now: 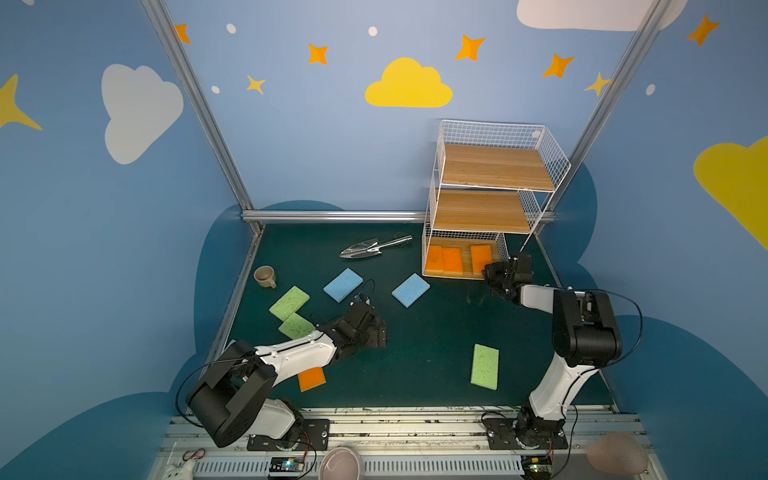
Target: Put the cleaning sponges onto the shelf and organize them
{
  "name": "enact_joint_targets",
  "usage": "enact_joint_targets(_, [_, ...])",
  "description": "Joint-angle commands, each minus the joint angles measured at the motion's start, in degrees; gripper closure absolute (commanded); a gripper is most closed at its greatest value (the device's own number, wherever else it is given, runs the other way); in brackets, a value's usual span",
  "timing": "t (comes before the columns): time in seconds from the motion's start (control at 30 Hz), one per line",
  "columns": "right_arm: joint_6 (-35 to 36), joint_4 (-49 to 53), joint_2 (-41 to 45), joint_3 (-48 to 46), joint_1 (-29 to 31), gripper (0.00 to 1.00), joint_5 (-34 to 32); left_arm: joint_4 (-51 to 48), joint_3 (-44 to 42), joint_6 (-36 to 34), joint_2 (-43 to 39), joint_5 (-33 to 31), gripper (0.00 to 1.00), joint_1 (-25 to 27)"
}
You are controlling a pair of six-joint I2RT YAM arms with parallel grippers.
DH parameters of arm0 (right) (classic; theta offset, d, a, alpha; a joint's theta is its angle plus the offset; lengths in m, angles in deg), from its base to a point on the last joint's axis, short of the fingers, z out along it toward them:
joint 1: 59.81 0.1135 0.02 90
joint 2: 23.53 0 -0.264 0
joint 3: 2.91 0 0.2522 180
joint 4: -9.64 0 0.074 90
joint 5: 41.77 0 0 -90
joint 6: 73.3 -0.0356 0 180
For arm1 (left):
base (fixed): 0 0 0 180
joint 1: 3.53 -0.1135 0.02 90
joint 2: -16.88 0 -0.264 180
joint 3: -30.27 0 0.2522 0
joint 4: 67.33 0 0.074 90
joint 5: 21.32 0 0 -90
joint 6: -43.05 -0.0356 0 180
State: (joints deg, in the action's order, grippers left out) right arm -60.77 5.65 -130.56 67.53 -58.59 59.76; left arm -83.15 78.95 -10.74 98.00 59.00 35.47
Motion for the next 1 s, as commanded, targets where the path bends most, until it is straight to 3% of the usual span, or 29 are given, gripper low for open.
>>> enact_joint_targets(0.0, [0.96, -0.56, -2.39, 2.8, 0.1, 1.0, 1.23, -0.57, 0.77, -0.41, 1.1, 0.62, 0.03, -0.29])
enact_joint_targets(0.4, [3.01, 0.54, -6.47, 6.77, 1.39, 1.0, 4.81, -0.22, 1.03, -0.31, 2.24, 0.62, 0.03, -0.33])
enact_joint_targets(0.97, [4.39, 1.58, -4.76, 6.78, 4.16, 1.0, 6.84, -0.22, 0.33, -0.03, 1.59, 0.62, 0.03, -0.23])
